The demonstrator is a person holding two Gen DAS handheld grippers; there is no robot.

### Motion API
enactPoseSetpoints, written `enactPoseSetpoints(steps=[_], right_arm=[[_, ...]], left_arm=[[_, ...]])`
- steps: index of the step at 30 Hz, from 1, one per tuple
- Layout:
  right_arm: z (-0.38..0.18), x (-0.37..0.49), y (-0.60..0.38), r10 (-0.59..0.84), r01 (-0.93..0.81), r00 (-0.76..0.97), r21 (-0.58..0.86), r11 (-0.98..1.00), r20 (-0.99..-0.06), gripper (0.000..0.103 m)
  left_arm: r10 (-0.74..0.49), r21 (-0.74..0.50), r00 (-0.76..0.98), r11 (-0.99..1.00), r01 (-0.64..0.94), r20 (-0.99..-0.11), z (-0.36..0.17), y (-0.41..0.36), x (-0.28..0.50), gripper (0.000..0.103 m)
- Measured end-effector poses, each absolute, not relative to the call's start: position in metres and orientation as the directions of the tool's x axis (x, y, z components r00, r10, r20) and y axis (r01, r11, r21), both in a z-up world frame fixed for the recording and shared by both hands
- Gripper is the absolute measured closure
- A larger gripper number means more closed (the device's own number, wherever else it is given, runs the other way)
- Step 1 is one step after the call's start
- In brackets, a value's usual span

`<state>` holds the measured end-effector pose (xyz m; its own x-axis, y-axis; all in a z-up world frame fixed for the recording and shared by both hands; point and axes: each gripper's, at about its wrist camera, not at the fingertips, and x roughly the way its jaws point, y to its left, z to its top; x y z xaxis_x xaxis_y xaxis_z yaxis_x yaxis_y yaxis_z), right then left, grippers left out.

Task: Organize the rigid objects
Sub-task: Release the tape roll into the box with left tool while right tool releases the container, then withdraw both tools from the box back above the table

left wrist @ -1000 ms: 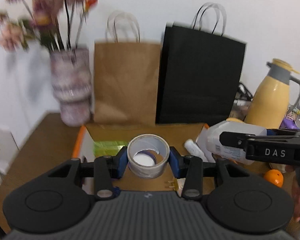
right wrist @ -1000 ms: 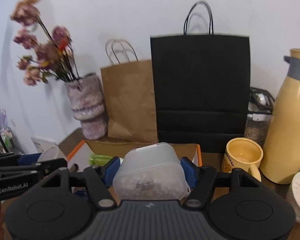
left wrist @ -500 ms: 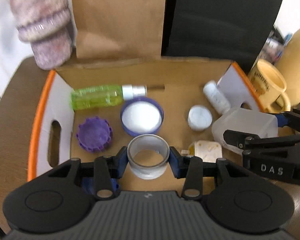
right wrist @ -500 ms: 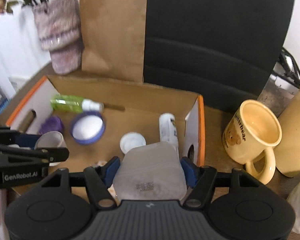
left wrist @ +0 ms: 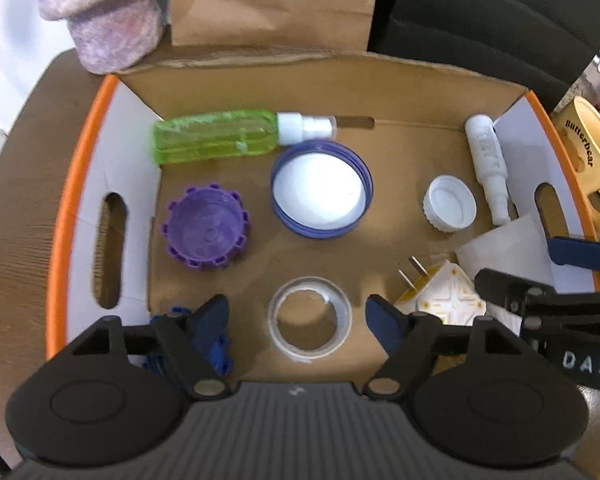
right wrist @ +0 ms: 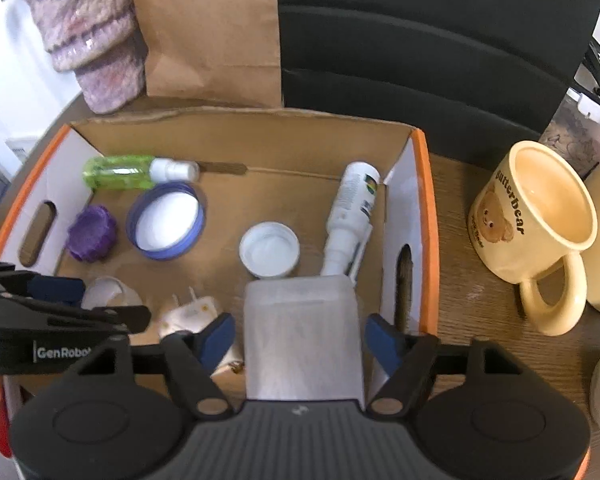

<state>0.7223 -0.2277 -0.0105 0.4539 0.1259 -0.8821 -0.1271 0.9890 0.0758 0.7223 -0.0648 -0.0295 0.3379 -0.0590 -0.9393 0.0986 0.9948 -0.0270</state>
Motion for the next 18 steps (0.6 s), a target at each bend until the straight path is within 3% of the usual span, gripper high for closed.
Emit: enactPoseSetpoints(steps=[5,18], right_arm=[[0.012,0.707,-0.227,0.151,-0.134,0.480,0.097,0.986,-0.864,0.014],[0.085,0.605,-0.229,0.162,-0.148,0.620,0.089,0.985,-0.768,0.008]], left_arm=[[-0.036,-0.005,0.378,0.997,0.083,-0.925,-0.005,-0.058,0.707,0.006],[0.020,0.020,0.578,1.000,-0.006,-0.816,0.073,-0.035,0.610,0.000]])
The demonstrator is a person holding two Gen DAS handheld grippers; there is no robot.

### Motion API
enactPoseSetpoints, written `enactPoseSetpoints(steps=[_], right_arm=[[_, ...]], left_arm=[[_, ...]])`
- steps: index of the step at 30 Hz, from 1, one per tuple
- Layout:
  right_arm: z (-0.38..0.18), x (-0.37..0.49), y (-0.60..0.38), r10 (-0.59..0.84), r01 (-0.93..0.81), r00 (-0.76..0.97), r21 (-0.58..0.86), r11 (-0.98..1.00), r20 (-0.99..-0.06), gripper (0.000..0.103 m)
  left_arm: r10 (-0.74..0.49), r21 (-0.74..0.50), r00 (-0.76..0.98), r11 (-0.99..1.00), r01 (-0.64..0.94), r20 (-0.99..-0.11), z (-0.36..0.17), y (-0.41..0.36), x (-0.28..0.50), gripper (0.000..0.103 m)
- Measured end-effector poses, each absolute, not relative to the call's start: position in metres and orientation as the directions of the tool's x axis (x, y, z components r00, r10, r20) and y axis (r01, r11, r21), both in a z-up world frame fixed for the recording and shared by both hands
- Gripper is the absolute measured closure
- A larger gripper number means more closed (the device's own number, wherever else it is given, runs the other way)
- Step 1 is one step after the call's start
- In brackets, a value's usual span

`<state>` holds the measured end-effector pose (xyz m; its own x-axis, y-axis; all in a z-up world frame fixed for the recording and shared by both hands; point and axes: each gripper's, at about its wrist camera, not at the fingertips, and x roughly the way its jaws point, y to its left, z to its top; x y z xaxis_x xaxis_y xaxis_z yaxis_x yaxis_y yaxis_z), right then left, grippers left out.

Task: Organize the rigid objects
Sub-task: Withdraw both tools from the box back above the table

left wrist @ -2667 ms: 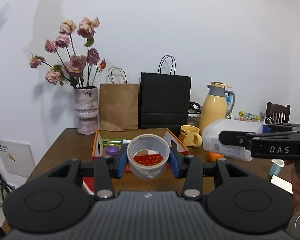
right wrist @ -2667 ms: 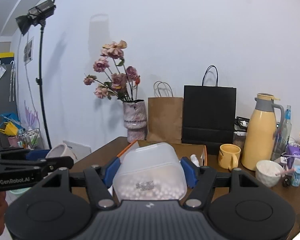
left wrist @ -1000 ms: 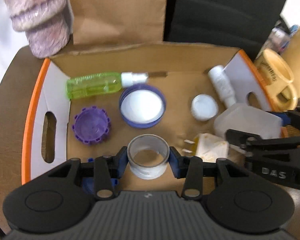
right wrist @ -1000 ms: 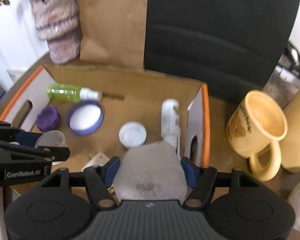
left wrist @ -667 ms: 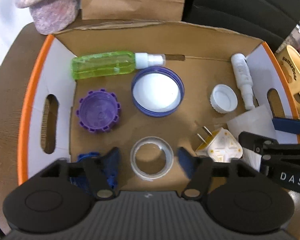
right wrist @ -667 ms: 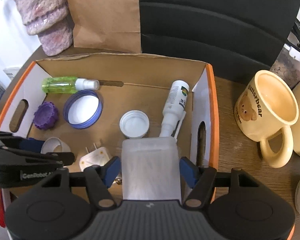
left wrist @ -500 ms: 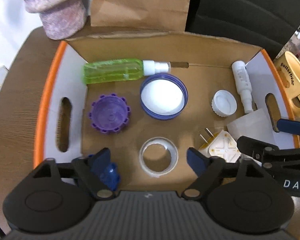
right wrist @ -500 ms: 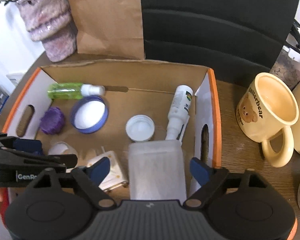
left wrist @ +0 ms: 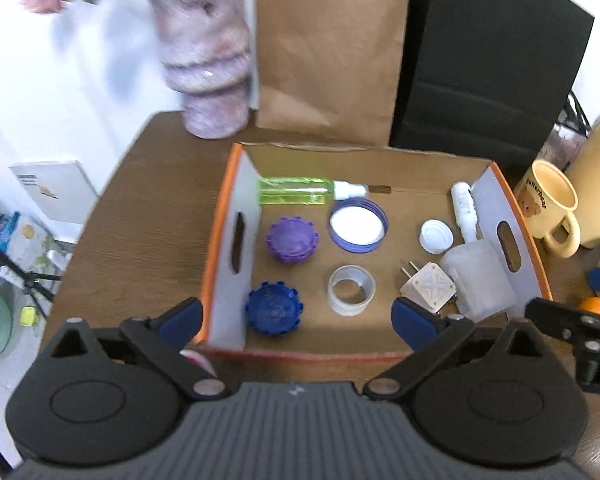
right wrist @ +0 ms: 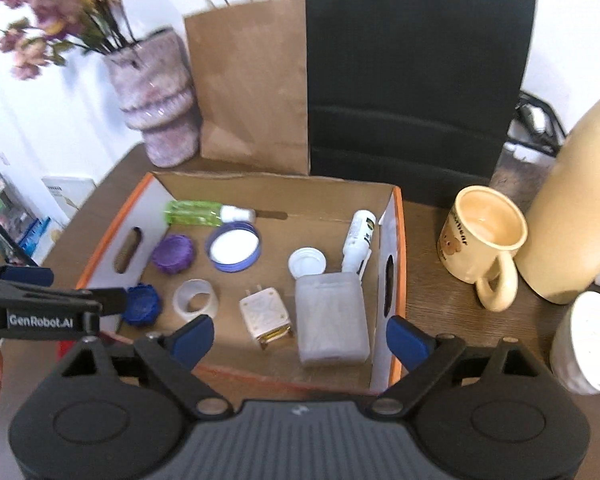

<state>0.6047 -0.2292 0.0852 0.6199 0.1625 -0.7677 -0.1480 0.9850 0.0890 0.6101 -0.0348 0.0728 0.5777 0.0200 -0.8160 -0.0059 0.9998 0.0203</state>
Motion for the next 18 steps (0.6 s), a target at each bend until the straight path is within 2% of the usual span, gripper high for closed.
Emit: enactPoseSetpoints(steps=[4,11,18], right_arm=[[0.099,0.568,-0.229,0.184,-0.147,0.690,0.113,0.983,-0.700,0.008],[0.100,0.488,-0.223,0.155,-0.149,0.811,0.058,0.987,-0.565,0.005],[0.088,0.399,-0.226,0.170,-0.160,0.894,0.059,0.985,-0.414,0.005]], left_arm=[[0.037,0.029,0.642,0.999,-0.024,-0.766,0.085,-0.031,0.572,0.000],[0.045,0.060,0.805,0.998,-0.012,-0.592,0.099,-0.027,0.477,0.000],[0.020,0.062,0.899,0.998,0.008,-0.438,0.090,-0.022,0.386,0.000]])
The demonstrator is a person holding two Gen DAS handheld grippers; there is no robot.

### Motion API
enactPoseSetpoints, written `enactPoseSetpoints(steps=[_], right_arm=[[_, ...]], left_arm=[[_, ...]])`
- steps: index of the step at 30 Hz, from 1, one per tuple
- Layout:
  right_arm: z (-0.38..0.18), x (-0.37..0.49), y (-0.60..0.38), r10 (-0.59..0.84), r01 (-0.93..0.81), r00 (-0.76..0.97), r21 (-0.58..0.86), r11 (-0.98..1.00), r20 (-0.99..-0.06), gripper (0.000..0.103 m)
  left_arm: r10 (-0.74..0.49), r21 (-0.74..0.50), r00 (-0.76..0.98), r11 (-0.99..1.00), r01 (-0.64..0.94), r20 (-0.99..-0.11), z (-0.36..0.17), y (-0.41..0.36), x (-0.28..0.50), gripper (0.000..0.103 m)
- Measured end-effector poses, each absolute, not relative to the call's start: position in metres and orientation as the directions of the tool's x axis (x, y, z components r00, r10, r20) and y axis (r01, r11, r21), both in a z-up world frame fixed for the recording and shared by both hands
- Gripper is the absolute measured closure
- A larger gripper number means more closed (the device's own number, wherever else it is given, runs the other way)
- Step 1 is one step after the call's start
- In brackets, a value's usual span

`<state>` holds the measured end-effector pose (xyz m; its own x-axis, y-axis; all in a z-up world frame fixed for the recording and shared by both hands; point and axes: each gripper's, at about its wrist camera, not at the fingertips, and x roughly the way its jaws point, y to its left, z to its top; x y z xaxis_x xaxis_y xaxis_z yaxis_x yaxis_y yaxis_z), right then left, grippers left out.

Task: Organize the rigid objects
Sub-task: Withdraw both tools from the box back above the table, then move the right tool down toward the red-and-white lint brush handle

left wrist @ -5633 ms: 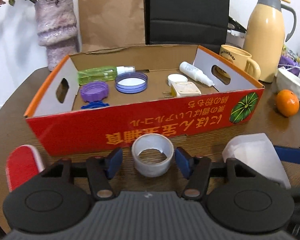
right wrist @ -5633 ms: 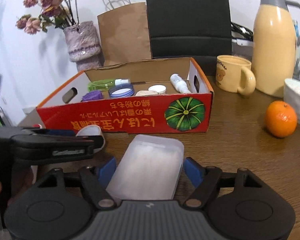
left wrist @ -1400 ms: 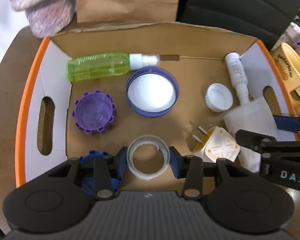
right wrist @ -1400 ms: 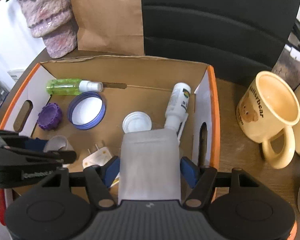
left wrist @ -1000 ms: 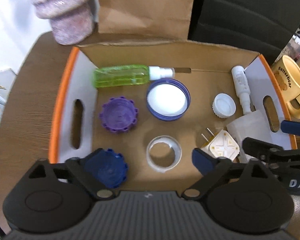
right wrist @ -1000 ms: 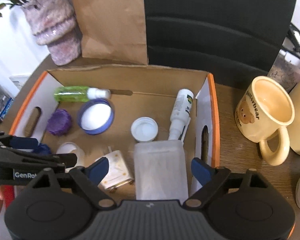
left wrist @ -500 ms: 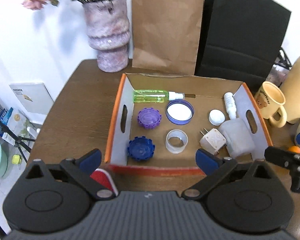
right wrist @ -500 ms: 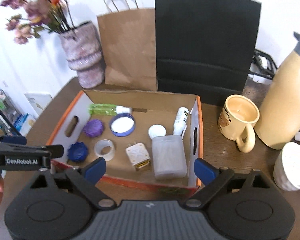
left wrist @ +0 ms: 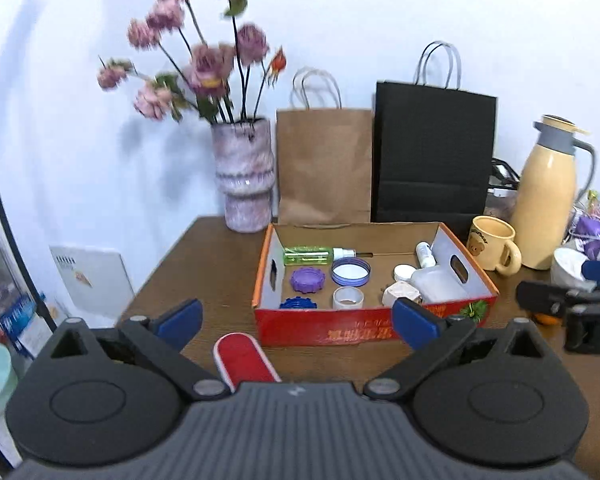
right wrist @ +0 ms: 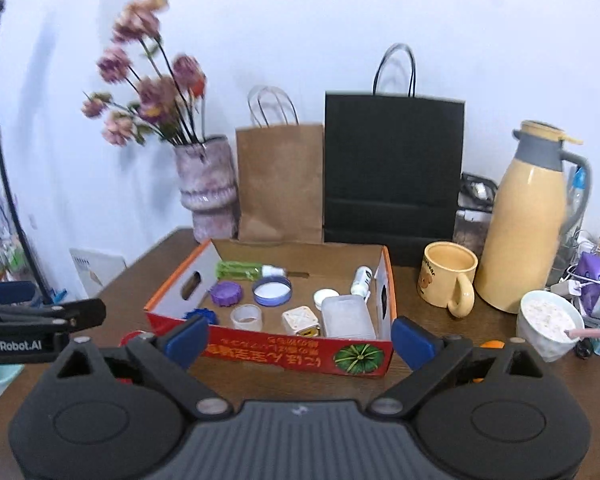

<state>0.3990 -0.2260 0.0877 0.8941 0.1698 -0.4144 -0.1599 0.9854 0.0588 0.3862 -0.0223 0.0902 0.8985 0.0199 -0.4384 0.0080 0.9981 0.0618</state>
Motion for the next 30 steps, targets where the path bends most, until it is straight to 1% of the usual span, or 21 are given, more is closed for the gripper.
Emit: enactPoseSetpoints(steps=[2,6,9,14,21,24,26,28,30], right_arm=[[0.082,0.373,-0.227,0.154,-0.152,0.912,0.037,0.988,-0.379,0.005],[0.072,0.312,-0.227,0.139,-0.147,0.944,-0.005,0.989,-0.298,0.002],[0.062,0.267,-0.225,0.146,-0.153,0.954,-0.004,0.988,-0.261,0.000],[0.040,0.207,-0.219,0.185,-0.183,0.946,0.029,0.983,-0.267,0.000],[0.021,0.136,-0.207,0.217,-0.212,0.940,0.047,0.976,-0.264,0.000],[0.014,0.109,-0.200,0.241,-0.233,0.933,0.060,0.971,-0.269,0.000],[0.009,0.096,-0.195,0.254,-0.254,0.927,0.039,0.967,-0.277,0.000],[0.005,0.086,-0.190,0.239,-0.243,0.927,0.020,0.970,-0.289,0.000],[0.002,0.082,-0.187,0.245,-0.250,0.922,0.022,0.968,-0.300,0.000]], left_arm=[[0.020,0.078,0.916,0.997,0.012,-0.400,0.083,-0.022,0.359,0.000],[-0.003,0.060,0.946,0.998,0.023,-0.324,0.066,-0.014,0.299,0.000],[0.001,0.045,0.954,0.999,0.013,-0.299,0.052,-0.007,0.259,0.000],[0.010,0.004,0.960,1.000,-0.009,-0.280,0.038,0.010,0.197,0.000],[0.000,0.031,0.973,1.000,0.007,-0.232,0.033,0.030,0.113,0.000],[0.000,0.061,0.965,0.998,0.016,-0.263,0.029,0.030,0.092,0.000],[-0.022,0.073,0.955,0.996,0.045,-0.295,0.025,0.029,0.083,0.000],[-0.041,0.084,0.951,0.994,0.070,-0.307,0.020,0.028,0.078,0.000],[-0.032,0.087,0.950,0.994,0.062,-0.311,0.017,0.030,0.078,0.000]])
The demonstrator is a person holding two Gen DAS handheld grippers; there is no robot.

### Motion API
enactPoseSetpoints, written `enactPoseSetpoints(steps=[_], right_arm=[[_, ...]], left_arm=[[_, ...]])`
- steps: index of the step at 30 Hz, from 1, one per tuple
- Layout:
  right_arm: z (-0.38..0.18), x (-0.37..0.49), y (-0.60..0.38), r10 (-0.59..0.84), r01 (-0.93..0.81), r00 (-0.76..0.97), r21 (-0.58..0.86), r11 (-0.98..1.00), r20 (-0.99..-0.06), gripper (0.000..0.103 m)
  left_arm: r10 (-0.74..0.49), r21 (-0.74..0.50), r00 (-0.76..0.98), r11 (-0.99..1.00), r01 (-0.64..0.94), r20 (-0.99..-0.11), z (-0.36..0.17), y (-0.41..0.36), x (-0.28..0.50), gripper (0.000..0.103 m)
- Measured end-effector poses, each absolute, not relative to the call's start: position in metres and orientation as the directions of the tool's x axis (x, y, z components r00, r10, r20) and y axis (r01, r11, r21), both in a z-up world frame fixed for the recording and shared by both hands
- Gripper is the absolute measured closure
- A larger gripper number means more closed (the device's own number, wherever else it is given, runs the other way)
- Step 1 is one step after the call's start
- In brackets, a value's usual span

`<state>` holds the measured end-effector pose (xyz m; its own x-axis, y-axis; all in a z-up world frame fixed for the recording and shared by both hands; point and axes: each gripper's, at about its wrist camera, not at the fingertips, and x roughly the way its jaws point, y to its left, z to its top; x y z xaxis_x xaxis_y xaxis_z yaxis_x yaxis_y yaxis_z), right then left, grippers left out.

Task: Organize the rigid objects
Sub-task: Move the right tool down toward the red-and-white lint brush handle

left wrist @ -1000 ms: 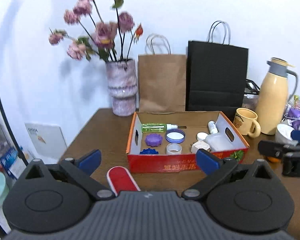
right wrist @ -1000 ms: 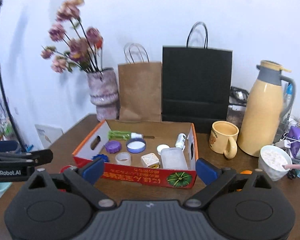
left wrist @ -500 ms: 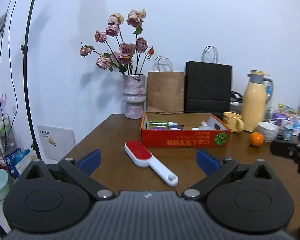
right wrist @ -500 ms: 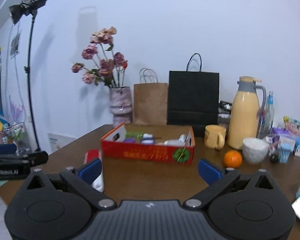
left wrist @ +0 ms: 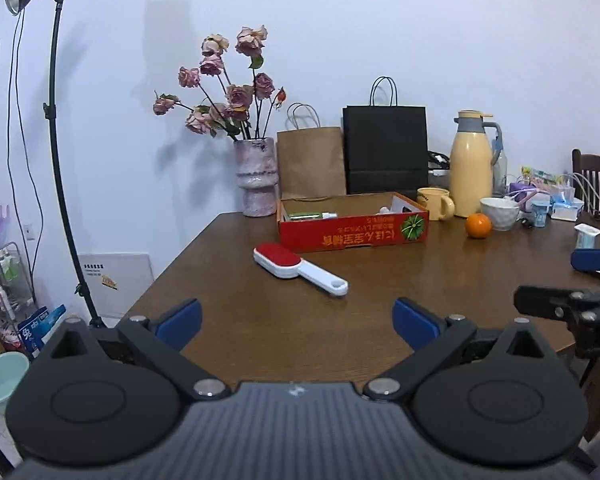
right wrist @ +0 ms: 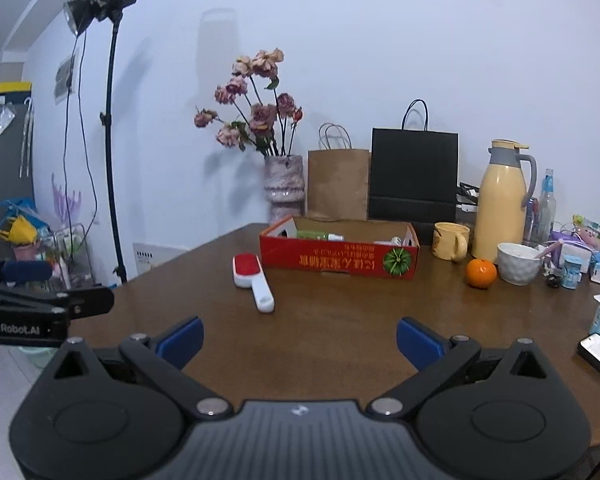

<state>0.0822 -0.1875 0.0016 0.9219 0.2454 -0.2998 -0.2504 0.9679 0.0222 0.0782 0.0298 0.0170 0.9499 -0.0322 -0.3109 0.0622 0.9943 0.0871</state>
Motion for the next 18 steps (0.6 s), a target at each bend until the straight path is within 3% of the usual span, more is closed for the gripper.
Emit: enactPoseSetpoints(steps=[18], right_arm=[[-0.010,0.132,-0.178,0.291,-0.287,0.906,0.060,0.956,-0.307,0.004]], left_arm=[[-0.019,0.038,0.925,0.999,0.036,-0.379,0.002,0.045,0.114,0.000]])
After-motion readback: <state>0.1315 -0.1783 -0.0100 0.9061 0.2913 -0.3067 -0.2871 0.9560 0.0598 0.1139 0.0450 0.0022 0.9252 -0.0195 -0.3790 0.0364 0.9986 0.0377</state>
